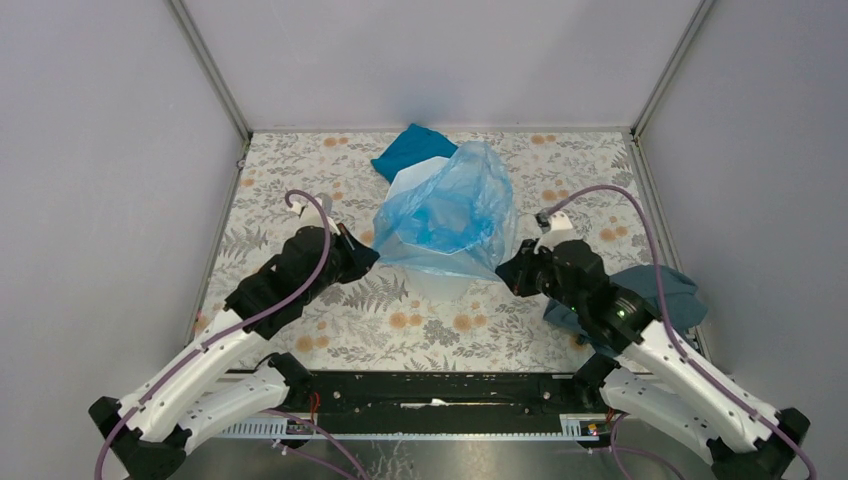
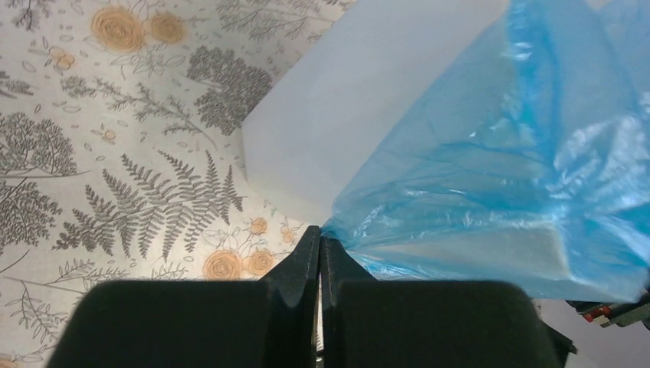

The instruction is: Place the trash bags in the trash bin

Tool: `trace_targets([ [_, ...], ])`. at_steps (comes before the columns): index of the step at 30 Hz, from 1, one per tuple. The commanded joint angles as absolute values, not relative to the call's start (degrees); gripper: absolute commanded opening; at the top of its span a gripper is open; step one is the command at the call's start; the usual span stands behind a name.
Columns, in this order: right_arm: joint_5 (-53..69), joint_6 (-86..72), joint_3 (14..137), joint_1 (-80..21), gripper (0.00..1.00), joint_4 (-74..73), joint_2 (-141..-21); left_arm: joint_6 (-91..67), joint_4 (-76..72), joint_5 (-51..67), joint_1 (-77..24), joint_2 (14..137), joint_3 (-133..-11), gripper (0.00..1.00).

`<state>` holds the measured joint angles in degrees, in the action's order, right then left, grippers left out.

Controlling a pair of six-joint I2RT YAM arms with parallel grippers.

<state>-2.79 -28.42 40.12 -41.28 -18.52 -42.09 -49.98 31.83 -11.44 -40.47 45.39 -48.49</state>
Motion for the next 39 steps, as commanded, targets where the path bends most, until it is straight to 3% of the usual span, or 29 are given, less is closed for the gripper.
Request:
trace_targets([
  [1,-5.2,-22.6,43.9,-41.6,0.17,-20.3,-43.9,-50.5,28.9,-12.3,-40.6,46.4,-47.9,0.0],
  [4,-3.9,-21.4,47.2,-41.6,0.34,-24.8,-42.0,-49.3,31.4,-12.3,-40.5,45.3,-49.8,0.15],
  [6,-4.5,-21.4,49.7,-41.6,0.45,-28.4,-40.1,-48.2,34.2,-12.0,-40.6,43.6,-51.5,0.32],
  [10,-9.1,-21.9,52.9,-41.6,0.59,-32.7,-36.3,-43.0,39.9,-11.3,-40.6,38.7,-56.2,0.67],
  [15,-20.0,-24.5,58.8,-41.6,0.75,-34.1,-38.9,-35.3,43.9,-7.3,-40.6,38.0,-66.6,0.97],
  [21,-14.4,-19.5,72.8,-40.3,0.8,-31.8,-52.4,-28.2,44.4,-4.3,-40.6,53.7,-83.1,0.99],
  [24,-0.4,-16.7,77.6,-32.9,0.87,-28.5,-56.2,-24.9,44.3,-2.4,-40.6,62.0,-89.6,0.99],
  [28,27.8,-17.2,80.1,-16.2,0.87,-22.7,-62.4,-20.1,44.6,-3.2,-41.2,69.7,-95.0,0.99],
  [31,31.5,-16.6,81.8,-14.1,0.85,-21.6,-66.5,-17.5,44.0,-3.6,-43.5,72.8,-96.6,0.99],
  [35,38.2,-19.0,80.5,-13.2,0.72,-14.9,-70.7,-15.2,44.8,-9.6,-46.1,75.5,-97.5,0.99],
  [39,41.8,-21.7,77.9,-13.2,0.61,-9.1,-73.1,-15.1,45.5,-14.8,-46.2,76.8,-97.2,0.85],
])
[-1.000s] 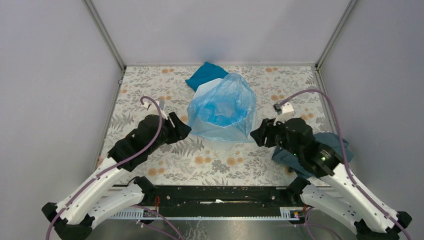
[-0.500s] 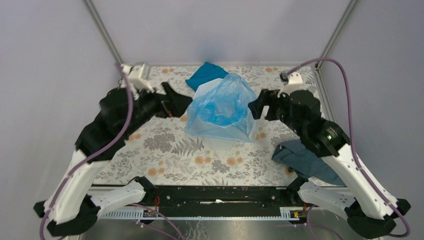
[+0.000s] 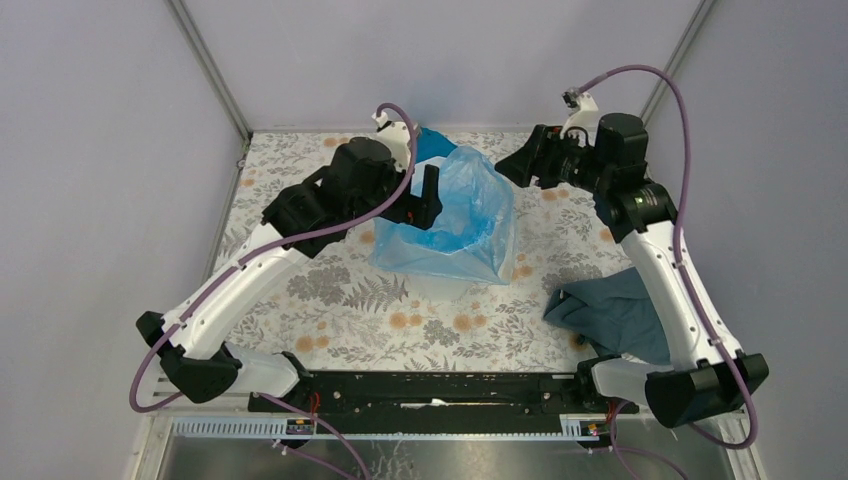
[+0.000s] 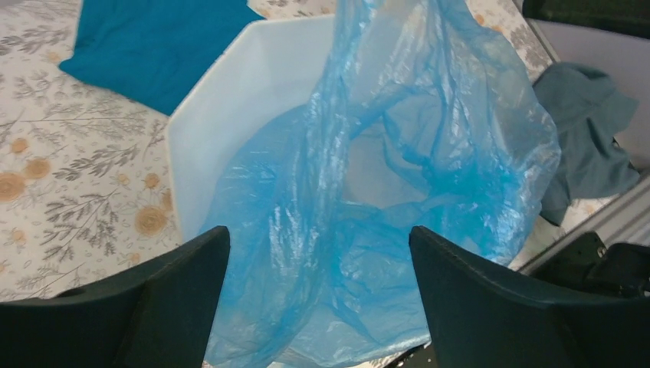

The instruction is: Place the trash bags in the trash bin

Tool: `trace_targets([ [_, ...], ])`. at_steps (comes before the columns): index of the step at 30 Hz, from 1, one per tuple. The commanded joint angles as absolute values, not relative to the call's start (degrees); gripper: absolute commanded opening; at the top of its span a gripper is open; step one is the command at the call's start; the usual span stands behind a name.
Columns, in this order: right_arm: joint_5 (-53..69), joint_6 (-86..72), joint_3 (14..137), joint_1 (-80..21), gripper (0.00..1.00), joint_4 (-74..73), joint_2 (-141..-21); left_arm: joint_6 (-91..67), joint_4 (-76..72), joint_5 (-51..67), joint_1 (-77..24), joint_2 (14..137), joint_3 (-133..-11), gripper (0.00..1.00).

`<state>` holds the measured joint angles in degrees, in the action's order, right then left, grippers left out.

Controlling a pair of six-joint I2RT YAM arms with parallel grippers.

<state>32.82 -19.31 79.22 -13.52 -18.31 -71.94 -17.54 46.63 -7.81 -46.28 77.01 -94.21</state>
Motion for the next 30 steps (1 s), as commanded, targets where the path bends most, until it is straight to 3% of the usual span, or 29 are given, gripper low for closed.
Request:
trace_targets([
  [1,41.7,-22.0,77.2,-13.2,0.6,-7.9,-73.3,-15.1,45.5,-16.3,-46.2,76.7,-96.9,0.8],
  [3,41.0,-22.2,76.3,-13.2,0.57,-6.7,-73.7,-15.0,45.5,-19.0,-46.2,76.6,-96.2,0.72],
  [13,43.4,-25.3,74.8,-13.2,0.51,-2.3,-77.3,-15.1,43.5,-18.0,-45.7,76.9,-93.9,0.47],
  [17,43.4,-25.8,74.3,-13.2,0.56,-0.6,-78.5,-15.4,43.3,-17.4,-44.2,77.2,-93.9,0.33],
  [20,42.8,-26.1,74.6,-13.2,0.58,-0.4,-79.9,-15.5,42.5,-16.3,-43.0,76.9,-93.8,0.27],
  [22,43.0,-27.4,74.6,-13.3,0.49,2.6,-80.8,-15.5,41.9,-15.8,-42.1,76.9,-93.7,0.23],
  [28,40.6,-31.8,73.9,-13.3,0.0,6.4,-82.1,-15.8,40.6,-13.5,-38.6,78.2,-93.9,0.09],
  [30,40.0,-32.5,74.0,-13.2,0.0,6.9,-82.3,-15.9,40.0,-12.7,-37.8,78.6,-93.9,0.06],
])
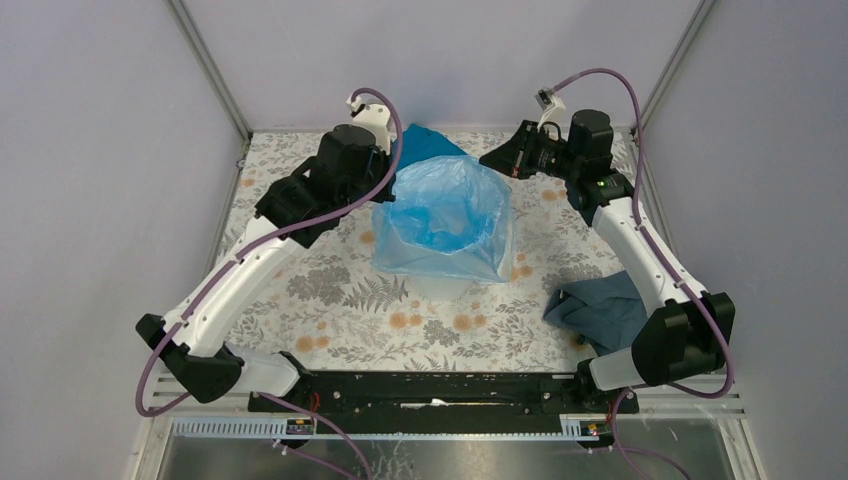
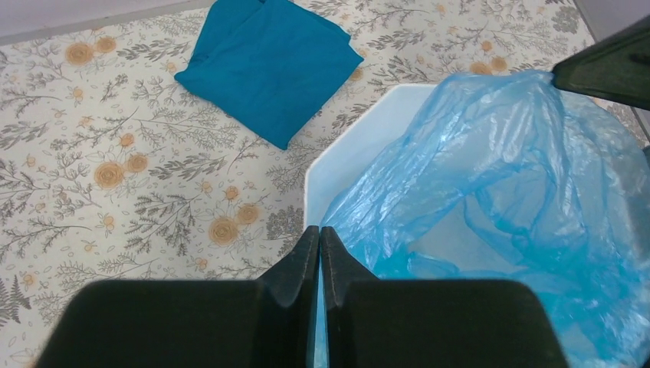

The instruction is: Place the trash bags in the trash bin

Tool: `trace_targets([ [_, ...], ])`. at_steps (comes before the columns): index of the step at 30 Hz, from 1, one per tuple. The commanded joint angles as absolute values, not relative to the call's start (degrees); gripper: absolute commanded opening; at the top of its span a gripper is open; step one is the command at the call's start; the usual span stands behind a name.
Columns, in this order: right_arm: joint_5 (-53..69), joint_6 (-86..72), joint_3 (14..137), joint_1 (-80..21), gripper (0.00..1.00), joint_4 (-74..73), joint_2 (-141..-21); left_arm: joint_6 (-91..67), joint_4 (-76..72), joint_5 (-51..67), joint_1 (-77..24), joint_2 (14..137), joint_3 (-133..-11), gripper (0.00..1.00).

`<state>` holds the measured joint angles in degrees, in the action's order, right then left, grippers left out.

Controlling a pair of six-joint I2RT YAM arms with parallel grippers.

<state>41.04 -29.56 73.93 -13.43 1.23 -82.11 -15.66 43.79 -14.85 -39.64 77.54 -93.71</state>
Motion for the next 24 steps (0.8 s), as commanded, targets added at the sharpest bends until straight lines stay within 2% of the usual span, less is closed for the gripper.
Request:
trace_targets([
  [1,39.2,-32.5,74.2,-13.2,0.0,6.7,-82.2,-16.0,39.9,-12.7,-37.3,78.7,-93.8,0.04],
  [12,30.1,-30.0,76.2,-13.2,0.0,1.3,-82.3,-17.0,36.5,-5.9,-30.3,80.1,-93.0,0.0],
  [24,30.7,-29.0,79.0,-12.9,0.0,0.9,-87.3,-21.9,31.6,6.3,-23.1,83.8,-91.7,0.0],
])
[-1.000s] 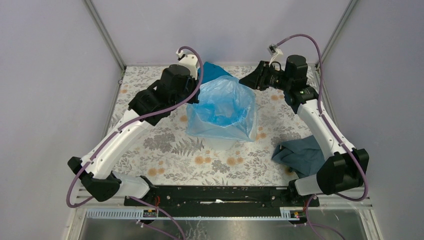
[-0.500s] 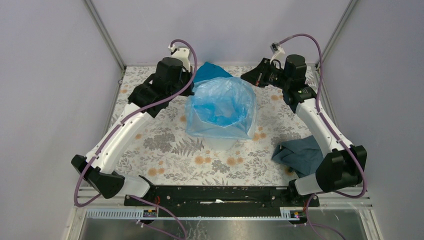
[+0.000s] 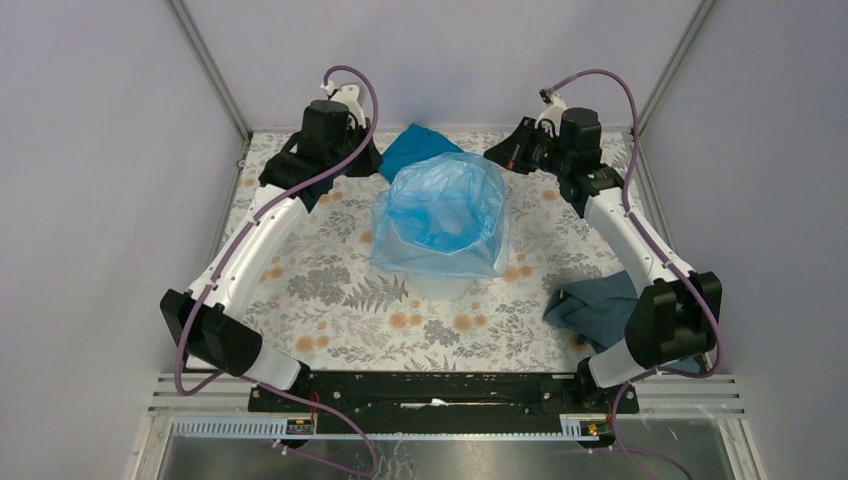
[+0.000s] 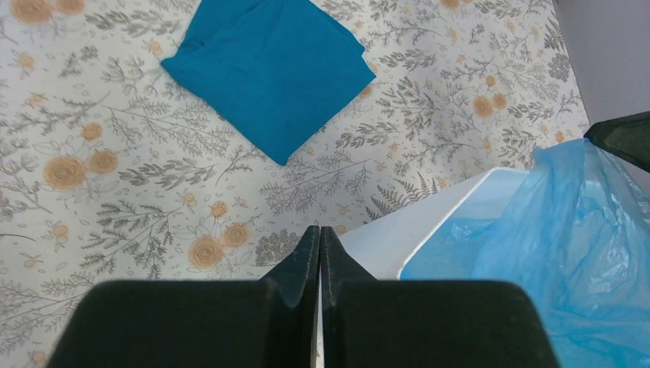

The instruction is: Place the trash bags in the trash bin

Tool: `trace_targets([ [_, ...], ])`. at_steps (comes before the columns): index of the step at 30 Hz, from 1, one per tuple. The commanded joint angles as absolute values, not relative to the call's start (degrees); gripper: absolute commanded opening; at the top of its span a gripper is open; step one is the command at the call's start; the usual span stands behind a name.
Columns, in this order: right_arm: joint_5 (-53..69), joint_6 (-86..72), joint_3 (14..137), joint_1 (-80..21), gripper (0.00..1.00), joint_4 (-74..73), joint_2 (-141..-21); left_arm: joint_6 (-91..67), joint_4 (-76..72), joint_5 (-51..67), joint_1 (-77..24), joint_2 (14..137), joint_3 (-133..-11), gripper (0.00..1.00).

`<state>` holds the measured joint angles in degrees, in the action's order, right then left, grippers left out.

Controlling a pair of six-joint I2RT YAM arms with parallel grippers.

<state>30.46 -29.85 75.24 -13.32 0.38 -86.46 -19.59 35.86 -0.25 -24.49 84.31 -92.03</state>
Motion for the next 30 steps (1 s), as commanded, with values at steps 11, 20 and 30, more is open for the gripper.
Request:
trace_targets([
  [11,33.0,-29.8,78.5,-12.9,0.0,0.5,-85.9,-16.7,36.3,5.4,-27.4,69.2,-88.3,0.84],
  [20,33.4,-30.0,78.2,-12.9,0.0,0.4,-84.7,-12.8,40.4,-9.4,-37.0,77.1,-93.5,0.9],
  [30,33.6,-29.3,78.8,-12.9,0.0,-1.0,-85.1,-14.5,39.8,-7.1,-36.1,80.7,-97.0,0.24],
])
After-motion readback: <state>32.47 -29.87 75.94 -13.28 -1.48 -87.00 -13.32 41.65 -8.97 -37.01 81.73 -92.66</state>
